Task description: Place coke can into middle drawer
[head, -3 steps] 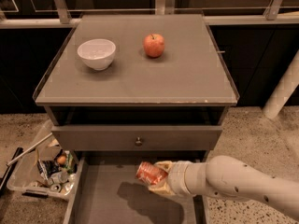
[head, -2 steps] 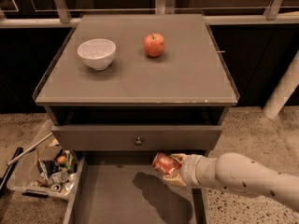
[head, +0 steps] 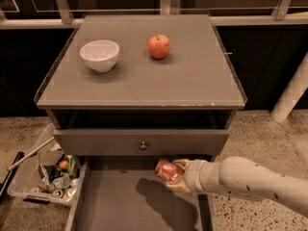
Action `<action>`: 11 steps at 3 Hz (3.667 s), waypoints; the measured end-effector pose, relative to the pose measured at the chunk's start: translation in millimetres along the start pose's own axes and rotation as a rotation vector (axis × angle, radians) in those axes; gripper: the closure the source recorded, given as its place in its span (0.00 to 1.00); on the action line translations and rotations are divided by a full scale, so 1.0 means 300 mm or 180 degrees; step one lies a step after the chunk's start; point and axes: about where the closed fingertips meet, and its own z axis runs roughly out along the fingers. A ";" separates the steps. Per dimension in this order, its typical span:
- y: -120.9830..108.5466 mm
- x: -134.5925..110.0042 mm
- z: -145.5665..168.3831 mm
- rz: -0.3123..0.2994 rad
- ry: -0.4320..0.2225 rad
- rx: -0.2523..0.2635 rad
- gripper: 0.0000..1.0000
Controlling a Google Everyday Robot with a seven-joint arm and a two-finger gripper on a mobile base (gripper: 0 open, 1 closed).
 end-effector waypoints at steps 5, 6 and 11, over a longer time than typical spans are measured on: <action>0.087 0.312 0.418 -0.0492 -0.0310 -0.0634 1.00; 0.124 0.357 0.463 -0.0593 -0.0142 -0.0639 1.00; 0.133 0.385 0.513 -0.0637 0.0013 -0.0549 0.12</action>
Offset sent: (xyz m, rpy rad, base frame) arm 0.0380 0.0123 -0.1420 0.1210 -0.0086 0.1930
